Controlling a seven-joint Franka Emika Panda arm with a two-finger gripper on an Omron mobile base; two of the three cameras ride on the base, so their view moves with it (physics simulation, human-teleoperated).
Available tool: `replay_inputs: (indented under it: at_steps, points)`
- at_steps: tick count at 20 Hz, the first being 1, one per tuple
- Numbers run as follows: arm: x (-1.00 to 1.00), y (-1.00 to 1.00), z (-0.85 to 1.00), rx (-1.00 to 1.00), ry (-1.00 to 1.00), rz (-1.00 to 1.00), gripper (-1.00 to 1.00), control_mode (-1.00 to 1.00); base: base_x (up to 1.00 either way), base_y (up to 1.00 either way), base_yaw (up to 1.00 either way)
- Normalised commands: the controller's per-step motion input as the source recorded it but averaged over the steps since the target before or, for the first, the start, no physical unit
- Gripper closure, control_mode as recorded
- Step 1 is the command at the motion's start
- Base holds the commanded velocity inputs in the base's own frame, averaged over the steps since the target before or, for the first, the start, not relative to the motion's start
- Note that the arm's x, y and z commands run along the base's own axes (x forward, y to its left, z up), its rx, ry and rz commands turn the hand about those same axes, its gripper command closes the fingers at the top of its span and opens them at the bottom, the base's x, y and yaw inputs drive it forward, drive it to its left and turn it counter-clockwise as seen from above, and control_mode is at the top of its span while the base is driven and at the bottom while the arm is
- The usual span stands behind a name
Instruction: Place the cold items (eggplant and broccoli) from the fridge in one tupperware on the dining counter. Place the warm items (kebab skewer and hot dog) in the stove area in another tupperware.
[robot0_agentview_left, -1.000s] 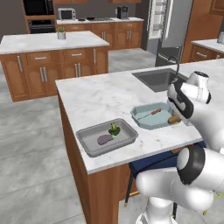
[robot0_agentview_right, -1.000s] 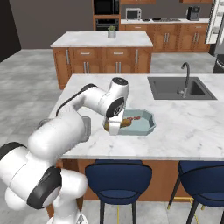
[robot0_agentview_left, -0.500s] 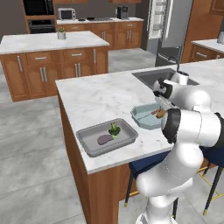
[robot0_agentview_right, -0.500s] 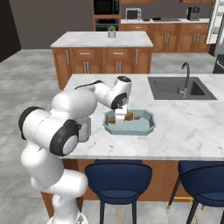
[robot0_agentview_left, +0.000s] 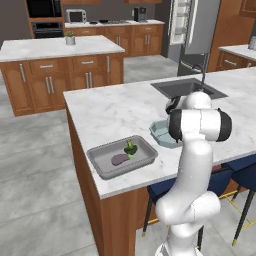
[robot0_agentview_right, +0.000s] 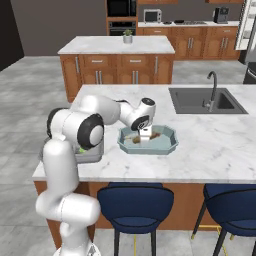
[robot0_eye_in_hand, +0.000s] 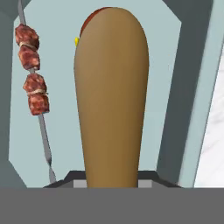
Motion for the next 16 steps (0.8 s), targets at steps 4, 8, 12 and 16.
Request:
replay_inputs:
  at_steps: [4, 8, 12, 16]
  points:
    - [0.65, -0.36, -0.67, 0.00, -0.03, 0.02, 1.00, -1.00, 0.00, 0.00, 0.00]
    - [0.74, -0.06, -0.51, 0.00, -0.02, 0.00, 1.00, -1.00, 0.00, 0.00, 0.00]
    - [0.33, 0.02, -0.13, 0.00, -0.14, 0.00, -1.00, -1.00, 0.00, 0.00, 0.00]
    - [-0.09, 0.01, 0.01, -0.01, -0.23, 0.00, -1.00, -1.00, 0.00, 0.00, 0.00]
